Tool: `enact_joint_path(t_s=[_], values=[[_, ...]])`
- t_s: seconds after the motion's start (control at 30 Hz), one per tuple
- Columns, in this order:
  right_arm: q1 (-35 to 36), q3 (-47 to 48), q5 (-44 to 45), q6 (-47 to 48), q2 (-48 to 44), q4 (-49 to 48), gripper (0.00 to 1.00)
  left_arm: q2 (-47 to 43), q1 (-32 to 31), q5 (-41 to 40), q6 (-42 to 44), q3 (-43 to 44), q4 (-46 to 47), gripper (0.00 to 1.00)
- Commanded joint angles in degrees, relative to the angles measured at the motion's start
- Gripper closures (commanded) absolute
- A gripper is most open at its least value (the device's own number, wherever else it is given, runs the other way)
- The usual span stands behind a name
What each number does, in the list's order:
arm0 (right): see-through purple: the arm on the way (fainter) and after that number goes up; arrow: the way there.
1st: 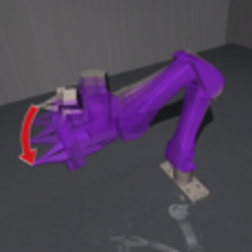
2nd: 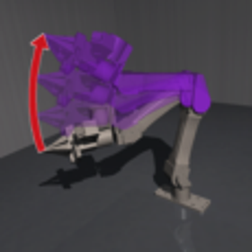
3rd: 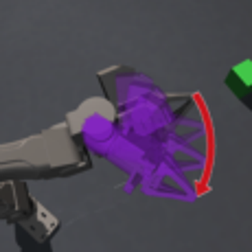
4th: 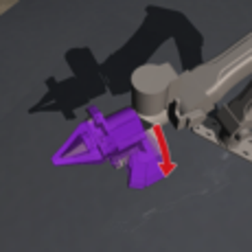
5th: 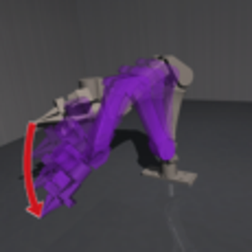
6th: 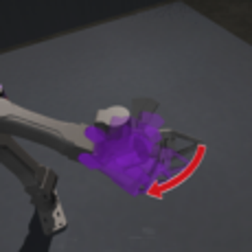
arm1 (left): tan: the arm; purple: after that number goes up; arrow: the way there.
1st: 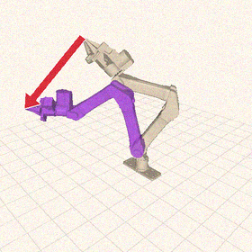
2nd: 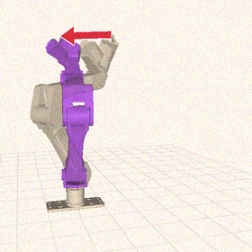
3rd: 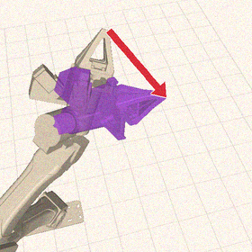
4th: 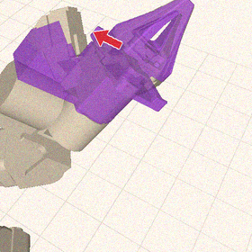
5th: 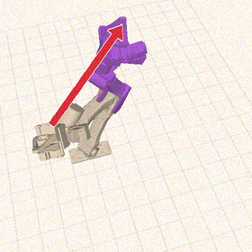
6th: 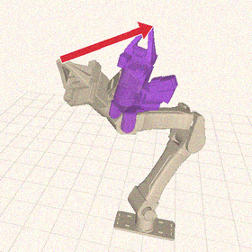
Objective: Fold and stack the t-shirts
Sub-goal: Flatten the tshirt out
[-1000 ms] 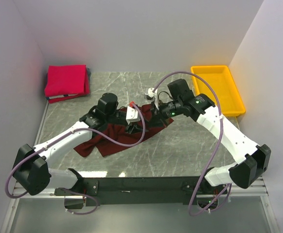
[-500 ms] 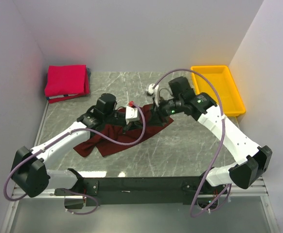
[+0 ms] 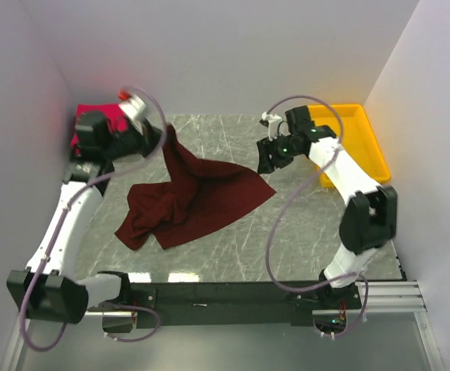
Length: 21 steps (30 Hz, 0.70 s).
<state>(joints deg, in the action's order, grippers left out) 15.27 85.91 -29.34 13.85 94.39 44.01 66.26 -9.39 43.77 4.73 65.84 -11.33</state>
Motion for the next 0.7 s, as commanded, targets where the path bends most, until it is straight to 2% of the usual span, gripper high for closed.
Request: enact_joint_path(t_s=[0.0,0.07,0.23,0.5,0.67], values=[[-0.15,2.24,7.53,-2.86,7.18,-1.2,0.36,3.08,6.12,-1.5,-10.0,9.9,2.9,0.99],[-0.15,3.56,10.86,-3.39,10.1,-2.96,0.35,6.07,8.5,-0.88,-10.09,13.67,1.32,0.99],[-0.15,7.16,14.93,-2.95,19.86,-5.42,0.33,8.45,11.23,1.4,-11.15,14.66,2.36,0.99],[-0.06,10.6,4.4,-2.07,26.02,-2.79,0.32,9.32,11.41,1.06,-11.32,14.75,2.72,0.99],[-0.5,4.37,2.18,1.97,21.73,-2.7,0.32,10.73,11.76,-0.09,-10.19,17.2,1.67,1.0]])
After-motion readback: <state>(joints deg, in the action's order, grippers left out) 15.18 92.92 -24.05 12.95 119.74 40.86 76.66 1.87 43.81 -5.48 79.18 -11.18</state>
